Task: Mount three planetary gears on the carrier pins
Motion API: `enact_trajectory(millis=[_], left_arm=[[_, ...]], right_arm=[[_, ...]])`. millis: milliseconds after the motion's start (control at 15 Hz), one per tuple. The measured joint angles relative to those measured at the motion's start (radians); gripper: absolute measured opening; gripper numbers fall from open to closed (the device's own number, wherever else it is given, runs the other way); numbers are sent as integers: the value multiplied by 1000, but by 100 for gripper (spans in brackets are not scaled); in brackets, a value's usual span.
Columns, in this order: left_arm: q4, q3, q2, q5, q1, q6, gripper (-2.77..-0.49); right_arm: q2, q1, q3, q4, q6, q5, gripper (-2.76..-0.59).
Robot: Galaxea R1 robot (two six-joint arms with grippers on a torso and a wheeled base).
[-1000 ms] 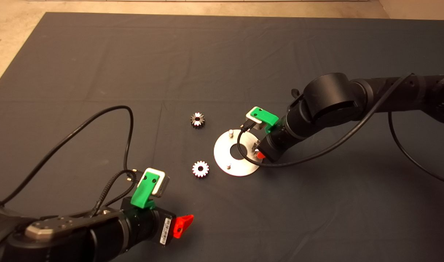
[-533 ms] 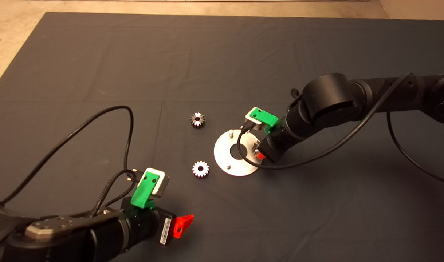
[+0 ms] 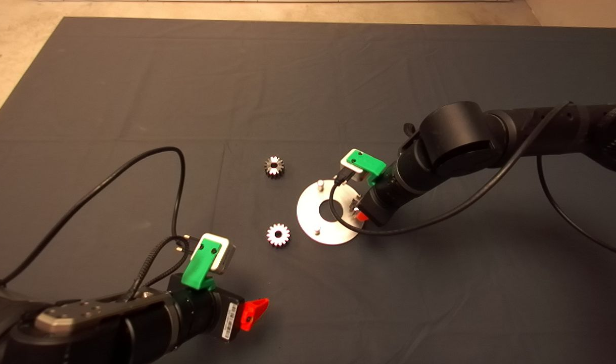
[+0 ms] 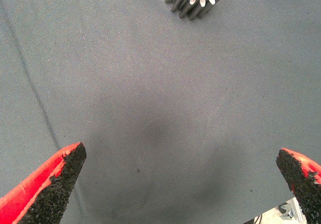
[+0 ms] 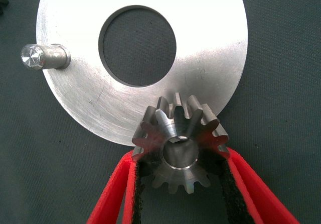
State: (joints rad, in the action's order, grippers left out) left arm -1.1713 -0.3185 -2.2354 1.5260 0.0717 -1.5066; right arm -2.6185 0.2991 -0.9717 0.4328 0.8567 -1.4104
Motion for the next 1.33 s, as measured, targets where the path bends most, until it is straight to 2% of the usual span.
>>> enact_trajectory(millis=[933, 1067, 1200, 1333], left_arm=[[0, 0, 0, 0, 0, 0, -50], [0, 0, 0, 0, 0, 0, -50], [0, 0, 0, 0, 0, 0, -50], [0, 0, 0, 0, 0, 0, -50]], right_arm=[[0, 0, 0, 0, 0, 0, -244], [0, 0, 0, 0, 0, -4, -244], [2, 0, -1, 1, 0, -18, -244], [3, 0, -2, 1, 0, -17, -244]])
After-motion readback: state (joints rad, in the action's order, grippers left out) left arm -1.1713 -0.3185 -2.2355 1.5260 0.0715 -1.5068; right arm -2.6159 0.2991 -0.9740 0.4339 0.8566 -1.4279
